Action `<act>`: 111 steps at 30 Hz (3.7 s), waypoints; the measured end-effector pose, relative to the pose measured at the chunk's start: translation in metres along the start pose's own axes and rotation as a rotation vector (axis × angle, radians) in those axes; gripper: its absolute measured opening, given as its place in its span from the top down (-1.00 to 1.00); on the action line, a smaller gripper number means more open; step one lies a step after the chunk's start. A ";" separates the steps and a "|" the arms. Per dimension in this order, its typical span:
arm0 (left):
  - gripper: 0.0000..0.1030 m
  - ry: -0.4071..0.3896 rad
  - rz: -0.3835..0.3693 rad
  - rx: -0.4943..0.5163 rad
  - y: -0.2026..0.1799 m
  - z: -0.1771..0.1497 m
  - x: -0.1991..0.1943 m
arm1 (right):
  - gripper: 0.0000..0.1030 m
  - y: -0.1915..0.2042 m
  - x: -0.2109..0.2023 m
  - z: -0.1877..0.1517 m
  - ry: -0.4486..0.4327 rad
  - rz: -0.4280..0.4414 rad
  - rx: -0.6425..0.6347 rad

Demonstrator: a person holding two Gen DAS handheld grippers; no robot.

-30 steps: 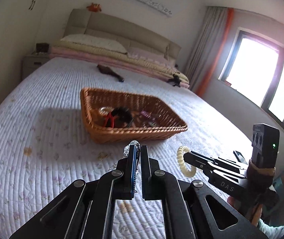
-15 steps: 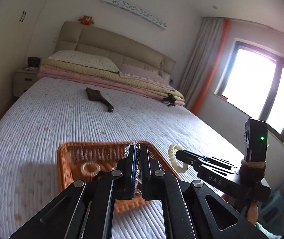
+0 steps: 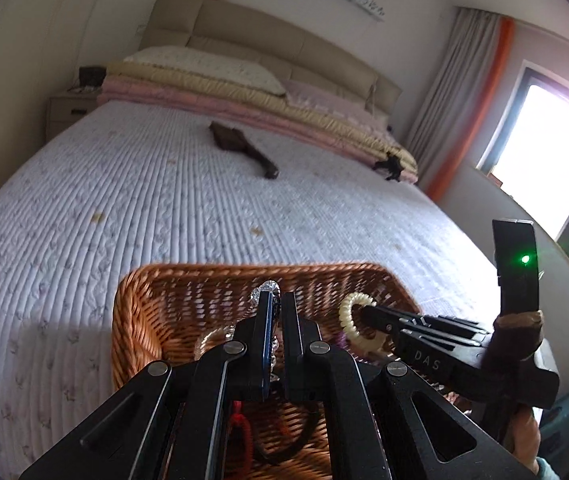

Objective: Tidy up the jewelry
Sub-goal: 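Lower both bracelets into the basket while both grippers open, then move both open grippers back toward the gold charm and blue hair clip, then grasp the clear blue hair clip with the right gripper while the left gripper grasps the gold charm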

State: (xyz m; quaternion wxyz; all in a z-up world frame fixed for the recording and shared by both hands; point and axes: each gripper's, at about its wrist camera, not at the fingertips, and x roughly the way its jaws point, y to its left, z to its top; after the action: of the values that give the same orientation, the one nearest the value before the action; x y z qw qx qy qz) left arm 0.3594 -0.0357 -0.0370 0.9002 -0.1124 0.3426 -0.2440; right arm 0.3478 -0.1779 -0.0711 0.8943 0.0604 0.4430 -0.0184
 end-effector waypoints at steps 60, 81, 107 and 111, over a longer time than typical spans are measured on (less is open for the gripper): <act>-0.18 -0.113 0.050 0.031 -0.007 -0.192 -0.249 | 0.36 0.079 -0.270 -0.348 -0.351 -0.010 -0.022; -0.17 0.211 0.017 0.218 0.006 -0.153 -0.097 | 0.35 0.083 -0.234 -0.389 -0.258 0.020 0.131; 0.42 0.242 0.072 0.089 0.010 -0.139 -0.039 | 0.35 0.076 -0.206 -0.390 -0.256 0.011 0.159; 0.42 0.230 0.082 0.099 0.009 -0.140 -0.041 | 0.35 0.074 -0.210 -0.394 -0.263 0.031 0.162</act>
State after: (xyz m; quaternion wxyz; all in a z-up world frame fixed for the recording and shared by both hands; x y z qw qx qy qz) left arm 0.2419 -0.0122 -0.1209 0.8686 -0.0249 0.4355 -0.2348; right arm -0.0841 -0.0598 -0.1338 0.9370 0.1361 0.3182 -0.0477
